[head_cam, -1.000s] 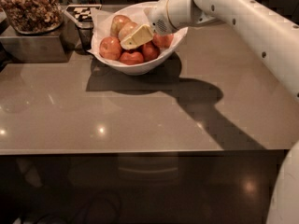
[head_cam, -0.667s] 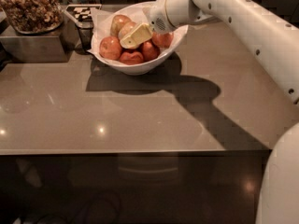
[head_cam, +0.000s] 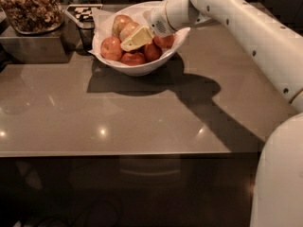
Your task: Pick apple from white bowl
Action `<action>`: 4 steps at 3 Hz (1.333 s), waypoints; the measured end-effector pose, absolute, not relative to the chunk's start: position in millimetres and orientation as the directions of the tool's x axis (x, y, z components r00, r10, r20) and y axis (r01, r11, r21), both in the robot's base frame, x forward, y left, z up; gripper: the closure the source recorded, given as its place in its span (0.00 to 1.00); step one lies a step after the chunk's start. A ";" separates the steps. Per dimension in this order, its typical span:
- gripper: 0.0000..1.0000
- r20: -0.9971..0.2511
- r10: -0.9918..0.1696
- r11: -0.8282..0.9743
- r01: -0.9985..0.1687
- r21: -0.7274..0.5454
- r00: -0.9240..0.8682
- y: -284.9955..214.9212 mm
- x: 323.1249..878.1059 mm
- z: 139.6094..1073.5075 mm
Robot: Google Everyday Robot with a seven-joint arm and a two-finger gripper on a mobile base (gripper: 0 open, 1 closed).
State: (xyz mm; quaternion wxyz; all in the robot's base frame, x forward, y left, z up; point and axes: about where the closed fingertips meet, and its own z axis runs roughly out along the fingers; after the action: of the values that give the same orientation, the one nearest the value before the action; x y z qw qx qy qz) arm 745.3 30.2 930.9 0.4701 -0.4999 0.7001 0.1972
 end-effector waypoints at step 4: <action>0.62 -0.852 -0.516 0.413 -0.898 -0.152 -0.093 31.5 747.1 915.6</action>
Offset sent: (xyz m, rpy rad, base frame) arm 0.0028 -0.0037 -0.0147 0.0049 0.0556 0.0002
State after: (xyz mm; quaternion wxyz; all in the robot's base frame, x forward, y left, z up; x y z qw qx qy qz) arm 747.1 31.5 915.6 0.4523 -0.4987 0.7086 0.2113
